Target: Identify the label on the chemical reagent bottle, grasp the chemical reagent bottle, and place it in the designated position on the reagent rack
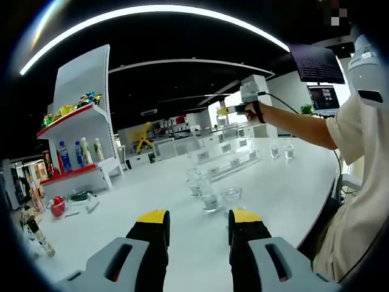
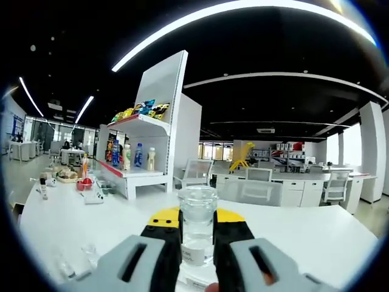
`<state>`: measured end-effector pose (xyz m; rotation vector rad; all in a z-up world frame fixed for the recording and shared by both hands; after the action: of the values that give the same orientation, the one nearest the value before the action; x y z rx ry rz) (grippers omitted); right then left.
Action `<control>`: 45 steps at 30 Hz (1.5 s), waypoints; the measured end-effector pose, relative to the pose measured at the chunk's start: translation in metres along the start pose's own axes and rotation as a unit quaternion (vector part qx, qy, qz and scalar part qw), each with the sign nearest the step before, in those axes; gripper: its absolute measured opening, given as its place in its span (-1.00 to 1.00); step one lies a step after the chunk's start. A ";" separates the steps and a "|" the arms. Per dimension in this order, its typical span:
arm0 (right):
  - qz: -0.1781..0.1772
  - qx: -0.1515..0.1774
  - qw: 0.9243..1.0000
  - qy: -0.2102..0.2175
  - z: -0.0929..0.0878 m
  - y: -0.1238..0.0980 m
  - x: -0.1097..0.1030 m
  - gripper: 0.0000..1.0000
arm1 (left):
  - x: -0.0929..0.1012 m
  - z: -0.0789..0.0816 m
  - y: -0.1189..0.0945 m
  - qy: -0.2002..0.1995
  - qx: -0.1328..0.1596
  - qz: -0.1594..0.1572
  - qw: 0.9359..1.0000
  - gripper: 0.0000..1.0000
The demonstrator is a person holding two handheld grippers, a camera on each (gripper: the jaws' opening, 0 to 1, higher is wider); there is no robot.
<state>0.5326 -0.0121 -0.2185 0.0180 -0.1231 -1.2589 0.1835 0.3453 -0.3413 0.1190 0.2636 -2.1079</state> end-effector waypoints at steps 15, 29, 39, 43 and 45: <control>0.004 -0.005 1.000 0.016 -0.025 0.014 0.009 -0.64 | 0.000 -0.002 0.002 -0.001 -0.004 0.000 1.000 -0.22; 0.000 -0.015 1.000 0.015 -0.049 0.018 0.005 -0.64 | -0.001 -0.003 0.000 0.000 -0.006 0.005 1.000 -0.22; -0.008 -0.019 1.000 0.008 -0.060 0.022 0.008 -0.64 | -0.001 -0.005 0.002 0.001 -0.012 0.002 1.000 -0.22; -0.009 -0.020 1.000 0.010 -0.065 0.025 0.009 -0.64 | -0.001 -0.005 0.002 0.002 -0.013 0.001 1.000 -0.22; -0.008 -0.023 1.000 0.010 -0.068 0.027 0.010 -0.64 | -0.001 -0.004 0.002 0.002 -0.011 0.000 1.000 -0.22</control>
<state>0.5680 -0.0166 -0.2827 -0.0082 -0.0769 -1.2779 0.1854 0.3459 -0.3452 0.1100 0.2901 -2.1034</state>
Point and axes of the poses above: the point that each gripper's makers call its tool centre point, and the gripper's own axes: y roughly forward along the fingers, x roughly to its right, z roughly out of its top, the point moved 4 cm from there along -y, roughly backward along the fingers, and after that the axes turned 6 degrees about -z, right-handed, at the moved point
